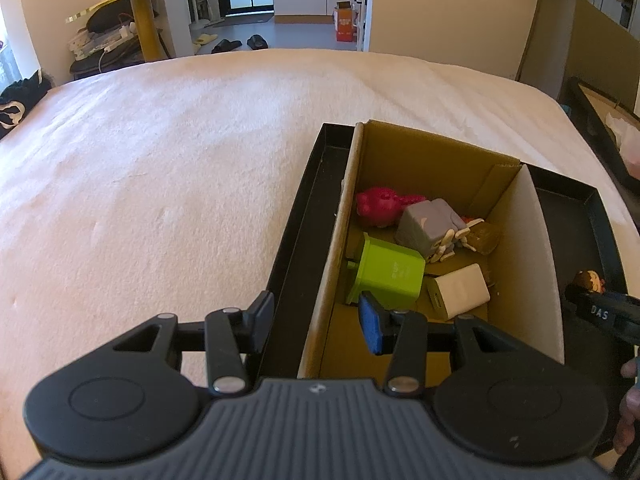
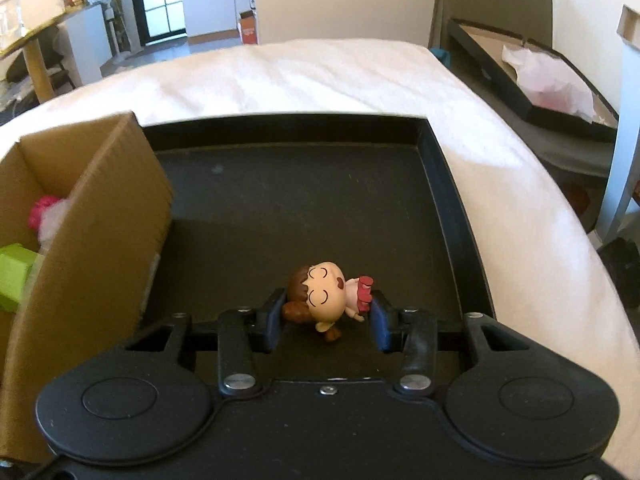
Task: Organize rigid objects
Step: 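Carry the doll figure with the right tool and release it into the box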
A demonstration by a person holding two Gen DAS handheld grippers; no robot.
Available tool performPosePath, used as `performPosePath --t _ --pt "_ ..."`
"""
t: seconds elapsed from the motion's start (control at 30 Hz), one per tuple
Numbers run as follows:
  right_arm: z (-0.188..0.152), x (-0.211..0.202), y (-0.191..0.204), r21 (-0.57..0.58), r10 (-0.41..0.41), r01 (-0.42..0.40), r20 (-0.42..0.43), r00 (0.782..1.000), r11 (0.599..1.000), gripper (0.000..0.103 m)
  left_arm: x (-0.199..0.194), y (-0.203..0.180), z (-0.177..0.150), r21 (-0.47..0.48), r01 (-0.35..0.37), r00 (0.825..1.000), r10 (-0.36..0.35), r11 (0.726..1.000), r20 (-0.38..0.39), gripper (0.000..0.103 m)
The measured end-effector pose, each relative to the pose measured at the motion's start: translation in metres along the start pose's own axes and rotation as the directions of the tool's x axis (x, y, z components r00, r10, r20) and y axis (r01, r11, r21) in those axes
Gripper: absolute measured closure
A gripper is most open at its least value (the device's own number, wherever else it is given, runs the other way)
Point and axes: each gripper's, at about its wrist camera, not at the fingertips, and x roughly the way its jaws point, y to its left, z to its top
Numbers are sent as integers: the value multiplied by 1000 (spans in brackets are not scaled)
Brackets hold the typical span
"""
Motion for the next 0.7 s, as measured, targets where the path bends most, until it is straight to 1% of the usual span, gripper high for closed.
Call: performPosePath --t 0.2,0.43,0.7 --pt "11 -33 4 -20 47 -45 65 997 999 60 -5 2 0 -5 14 1000 -14 1000 16 58" --pt "31 -64 10 -56 72 -66 117 990 996 60 -11 7 -1 -26 40 999 -39 999 38 58" --pt "48 -81 26 -76 120 -110 130 984 991 60 -13 13 -1 -44 70 997 -68 997 39 58"
